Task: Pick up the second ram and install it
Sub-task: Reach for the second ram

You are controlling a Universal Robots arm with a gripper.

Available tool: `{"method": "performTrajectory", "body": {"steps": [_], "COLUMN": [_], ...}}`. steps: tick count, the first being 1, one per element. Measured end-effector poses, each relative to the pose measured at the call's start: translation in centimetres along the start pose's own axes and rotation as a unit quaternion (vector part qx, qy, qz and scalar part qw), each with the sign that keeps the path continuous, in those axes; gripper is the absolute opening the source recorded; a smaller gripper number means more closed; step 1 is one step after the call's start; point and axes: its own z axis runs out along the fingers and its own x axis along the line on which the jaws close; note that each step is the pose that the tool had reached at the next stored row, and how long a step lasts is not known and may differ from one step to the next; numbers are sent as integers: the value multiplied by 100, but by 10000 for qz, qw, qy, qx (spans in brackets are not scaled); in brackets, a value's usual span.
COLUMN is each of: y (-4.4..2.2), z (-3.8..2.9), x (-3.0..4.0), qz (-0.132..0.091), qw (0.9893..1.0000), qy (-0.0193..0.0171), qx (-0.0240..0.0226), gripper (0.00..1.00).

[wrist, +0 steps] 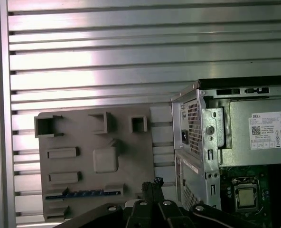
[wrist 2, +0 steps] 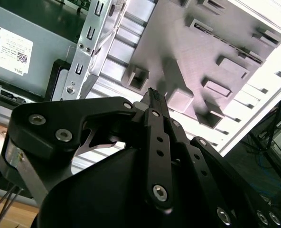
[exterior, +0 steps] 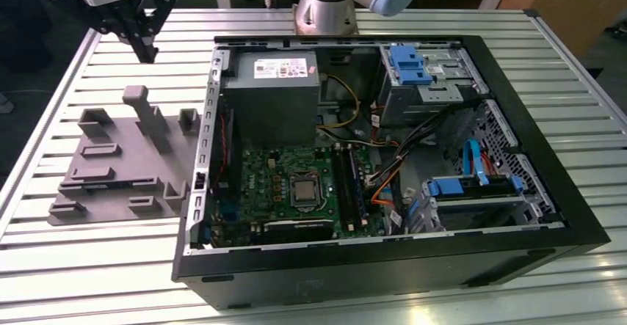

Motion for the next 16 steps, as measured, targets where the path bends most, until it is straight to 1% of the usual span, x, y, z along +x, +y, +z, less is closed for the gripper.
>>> {"method": "performTrajectory", "body": {"steps": [7, 16], "y": [-21, -67], "z": [8, 14], "x": [28, 67], "qz": [0, 0], "qw": [10000, 10000], "qy": [0, 0], "qx": [0, 0], "gripper": [11, 11]}}
